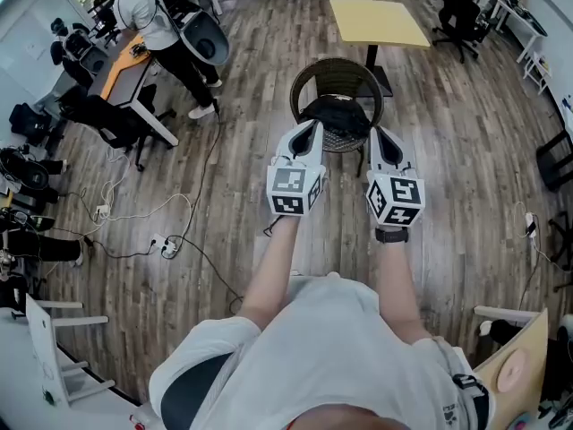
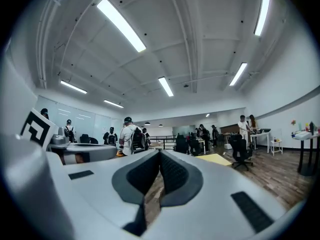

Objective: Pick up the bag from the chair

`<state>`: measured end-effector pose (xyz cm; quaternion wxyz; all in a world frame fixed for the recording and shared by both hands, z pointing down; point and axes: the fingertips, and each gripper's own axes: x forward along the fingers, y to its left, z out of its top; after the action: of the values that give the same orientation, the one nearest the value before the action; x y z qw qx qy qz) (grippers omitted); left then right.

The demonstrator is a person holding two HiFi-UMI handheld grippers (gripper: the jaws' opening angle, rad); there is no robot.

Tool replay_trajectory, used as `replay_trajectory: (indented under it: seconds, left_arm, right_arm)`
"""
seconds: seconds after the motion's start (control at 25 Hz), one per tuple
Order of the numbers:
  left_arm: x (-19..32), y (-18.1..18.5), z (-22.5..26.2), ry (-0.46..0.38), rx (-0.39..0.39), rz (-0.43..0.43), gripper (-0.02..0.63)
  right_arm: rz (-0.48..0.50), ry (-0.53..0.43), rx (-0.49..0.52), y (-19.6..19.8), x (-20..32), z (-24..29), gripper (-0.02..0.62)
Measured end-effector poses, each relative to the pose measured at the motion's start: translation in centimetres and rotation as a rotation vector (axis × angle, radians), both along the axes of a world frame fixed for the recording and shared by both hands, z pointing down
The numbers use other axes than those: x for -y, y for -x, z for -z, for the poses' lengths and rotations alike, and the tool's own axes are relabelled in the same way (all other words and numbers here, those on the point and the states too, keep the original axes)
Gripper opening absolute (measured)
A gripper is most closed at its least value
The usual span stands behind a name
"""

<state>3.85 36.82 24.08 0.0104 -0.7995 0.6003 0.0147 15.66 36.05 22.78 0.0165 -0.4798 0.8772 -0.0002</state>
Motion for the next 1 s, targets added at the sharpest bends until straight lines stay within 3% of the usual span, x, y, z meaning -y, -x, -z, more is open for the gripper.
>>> replay_trajectory:
  seconds: [0.32,0.64,1.0]
  left_arm:
    - [-0.5,-2.8,-1.6,0.011,0.023,-0.008,0.009]
    - [0.9,-2.1,-3.0,0.038,0.023,0.008,0.009]
    - [9.4,0.2,-5.2,0.052,-0.015,-0.021,0.009]
  right_arm:
    - [0.067,-0.016,-0.005,-0.4,-0.4,-1.2,0.009]
    - [0.117,0.018,-0.006,1.0,0.7,-3.0,0.009]
    - [0.087,0.040,-0.044,3.0,8.2,-5.2,0.009]
